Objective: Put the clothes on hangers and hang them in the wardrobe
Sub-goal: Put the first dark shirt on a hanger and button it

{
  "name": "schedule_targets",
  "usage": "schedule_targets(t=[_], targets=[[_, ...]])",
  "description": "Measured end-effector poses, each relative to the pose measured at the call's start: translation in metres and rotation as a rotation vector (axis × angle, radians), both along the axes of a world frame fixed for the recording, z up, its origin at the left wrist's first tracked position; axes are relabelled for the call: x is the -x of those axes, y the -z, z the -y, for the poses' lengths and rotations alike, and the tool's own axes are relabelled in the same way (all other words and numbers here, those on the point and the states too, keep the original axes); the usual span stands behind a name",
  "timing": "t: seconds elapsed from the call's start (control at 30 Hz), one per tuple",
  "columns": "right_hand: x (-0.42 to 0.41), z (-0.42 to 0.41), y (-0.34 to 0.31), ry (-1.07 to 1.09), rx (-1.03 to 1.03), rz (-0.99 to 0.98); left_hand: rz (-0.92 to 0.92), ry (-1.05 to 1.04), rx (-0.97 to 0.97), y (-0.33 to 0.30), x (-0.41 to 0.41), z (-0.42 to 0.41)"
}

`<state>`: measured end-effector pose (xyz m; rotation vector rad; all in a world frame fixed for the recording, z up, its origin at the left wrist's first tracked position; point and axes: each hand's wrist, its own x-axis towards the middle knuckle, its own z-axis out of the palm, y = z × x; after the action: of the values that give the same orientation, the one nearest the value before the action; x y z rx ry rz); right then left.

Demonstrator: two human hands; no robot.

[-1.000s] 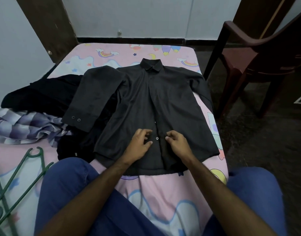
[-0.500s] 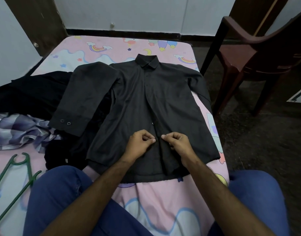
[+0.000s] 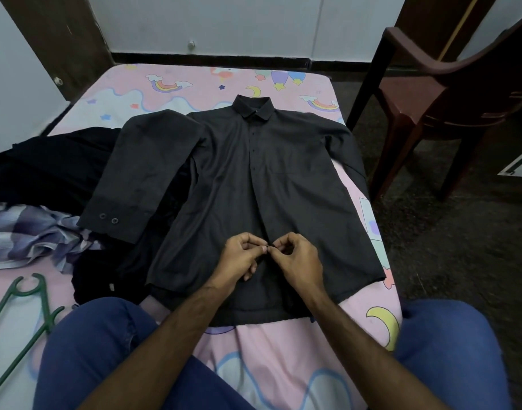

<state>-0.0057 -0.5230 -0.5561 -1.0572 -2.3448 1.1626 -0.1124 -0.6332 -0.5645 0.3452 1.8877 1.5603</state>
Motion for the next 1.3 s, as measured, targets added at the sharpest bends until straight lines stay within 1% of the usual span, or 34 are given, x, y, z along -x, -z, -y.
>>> schedule_targets(t=[0.3, 0.43, 0.53, 0.63, 0.83, 0.97, 1.2, 1.3], targets=[[-0.001, 0.000, 0.004, -0.036, -0.006, 0.014, 0.016, 0.007, -0.011, 0.005, 0.003, -0.001], [-0.003, -0.002, 0.006, -0.093, 0.069, 0.005, 0.015, -0.014, -0.020, 0.006, 0.001, -0.002], [-0.006, -0.007, 0.000, -0.145, 0.182, -0.079, 0.019, -0.021, -0.029, 0.005, 0.001, -0.002], [-0.008, -0.014, -0.004, -0.174, 0.236, -0.086, 0.034, -0.015, -0.050, 0.002, 0.002, -0.003], [-0.005, -0.007, 0.001, -0.119, 0.101, 0.036, -0.084, -0.023, 0.026, 0.008, 0.001, -0.005], [-0.003, -0.008, -0.003, -0.090, 0.081, 0.083, -0.110, -0.015, 0.026, 0.010, 0.001, -0.005], [-0.001, -0.004, -0.008, -0.100, 0.015, 0.141, -0.114, -0.053, -0.011, 0.012, 0.001, -0.005], [-0.001, -0.001, -0.007, -0.109, -0.030, 0.172, -0.161, -0.055, 0.010, 0.013, 0.000, -0.005]])
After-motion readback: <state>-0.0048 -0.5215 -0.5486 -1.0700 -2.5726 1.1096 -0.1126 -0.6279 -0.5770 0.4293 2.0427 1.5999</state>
